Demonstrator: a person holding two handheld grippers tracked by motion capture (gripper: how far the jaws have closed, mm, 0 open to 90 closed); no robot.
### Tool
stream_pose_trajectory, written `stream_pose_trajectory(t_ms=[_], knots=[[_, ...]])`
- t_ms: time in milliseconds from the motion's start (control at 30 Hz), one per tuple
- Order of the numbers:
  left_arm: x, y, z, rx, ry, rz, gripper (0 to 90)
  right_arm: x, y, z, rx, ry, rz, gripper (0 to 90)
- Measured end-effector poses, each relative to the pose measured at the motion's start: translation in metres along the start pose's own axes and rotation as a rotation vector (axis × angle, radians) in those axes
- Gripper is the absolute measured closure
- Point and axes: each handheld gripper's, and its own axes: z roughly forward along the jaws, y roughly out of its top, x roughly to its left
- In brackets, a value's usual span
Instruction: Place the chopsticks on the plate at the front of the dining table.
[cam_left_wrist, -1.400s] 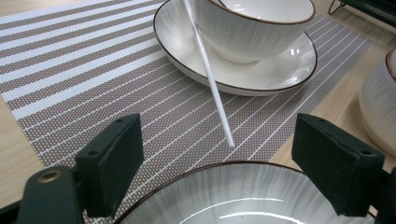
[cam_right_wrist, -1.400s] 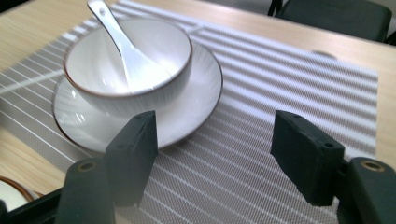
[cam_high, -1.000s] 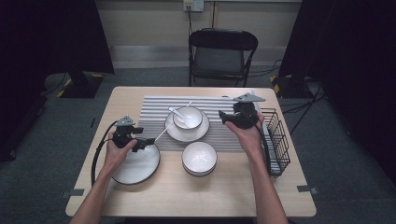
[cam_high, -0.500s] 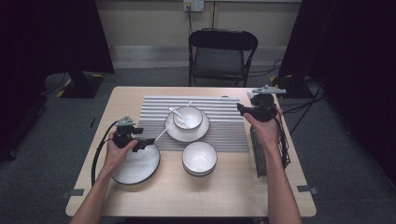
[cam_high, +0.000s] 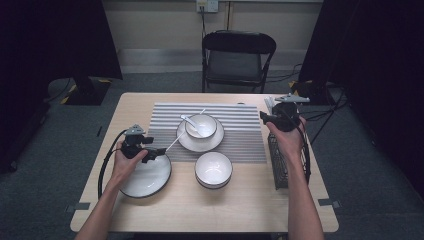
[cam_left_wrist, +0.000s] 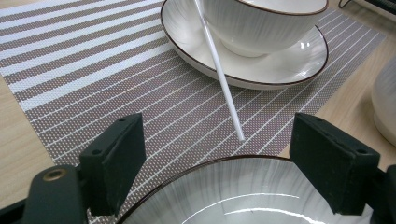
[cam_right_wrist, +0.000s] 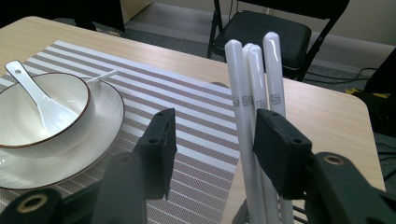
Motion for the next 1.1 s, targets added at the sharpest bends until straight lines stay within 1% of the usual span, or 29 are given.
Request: stream_pose_trajectory(t_ms=[33,100,133,200,233,267,333,433,467,567,633,667,700,733,833,900,967,1100], knots=[[0.0,0.0,0.0,0.0,0.0,0.0,18.3,0.0,0.0,0.0,0.0,0.0,0.0,49.9],[0.0,0.0,0.0,0.001,0.0,0.008,18.3,-0.001,-0.003,0.0,-0.005,-0.012,0.004,53.7],[0.0,0.0,0.0,0.0,0.0,0.008,18.3,-0.001,-0.003,0.0,-0.005,-0.012,0.004,53.7],[0.0,0.0,0.001,-0.001,-0.002,-0.002,18.6,-0.002,-0.005,0.001,0.003,-0.009,0.01,54.1],[0.0,0.0,0.001,0.001,-0.001,0.0,18.7,-0.003,-0.005,0.002,0.009,-0.011,0.008,57.1],[0.0,0.0,0.001,0.001,-0.001,0.0,18.7,-0.003,-0.005,0.002,0.009,-0.011,0.008,57.1],[-0.001,0.0,0.002,-0.003,0.0,-0.001,18.8,-0.004,-0.004,0.002,0.009,-0.014,0.016,61.9],[-0.001,0.001,0.001,-0.001,0.004,0.005,19.0,-0.005,-0.005,0.0,0.005,-0.011,0.019,63.6],[0.0,0.001,0.001,-0.001,0.002,0.008,19.0,-0.006,-0.005,-0.001,0.003,-0.012,0.02,67.3],[0.0,0.001,0.0,-0.005,0.004,0.003,19.0,-0.006,-0.006,-0.002,0.0,-0.009,0.022,67.2],[-0.001,0.001,0.0,-0.008,0.004,0.001,19.3,-0.005,-0.006,-0.001,0.009,-0.017,0.01,68.6],[0.0,0.001,-0.001,-0.008,0.004,0.01,19.4,-0.006,-0.006,-0.001,0.008,-0.011,0.016,68.8],[0.0,0.001,-0.001,-0.007,0.007,0.009,19.5,-0.006,-0.006,-0.002,0.01,-0.015,0.013,70.8],[0.0,0.001,0.0,-0.009,0.006,-0.002,19.5,-0.006,-0.006,-0.002,0.009,-0.015,0.015,70.7],[0.0,0.001,0.0,-0.007,0.002,0.002,19.5,-0.006,-0.007,-0.003,0.008,-0.013,0.015,72.3],[0.0,0.001,0.0,-0.011,0.003,-0.002,19.5,-0.006,-0.007,-0.004,0.007,-0.008,0.015,72.8],[0.0,0.001,0.0,-0.002,0.005,0.005,19.6,-0.006,-0.007,-0.006,0.005,-0.001,0.014,73.6],[0.0,0.001,0.0,-0.004,0.006,0.003,19.6,-0.005,-0.007,-0.009,0.006,0.005,0.01,73.6]])
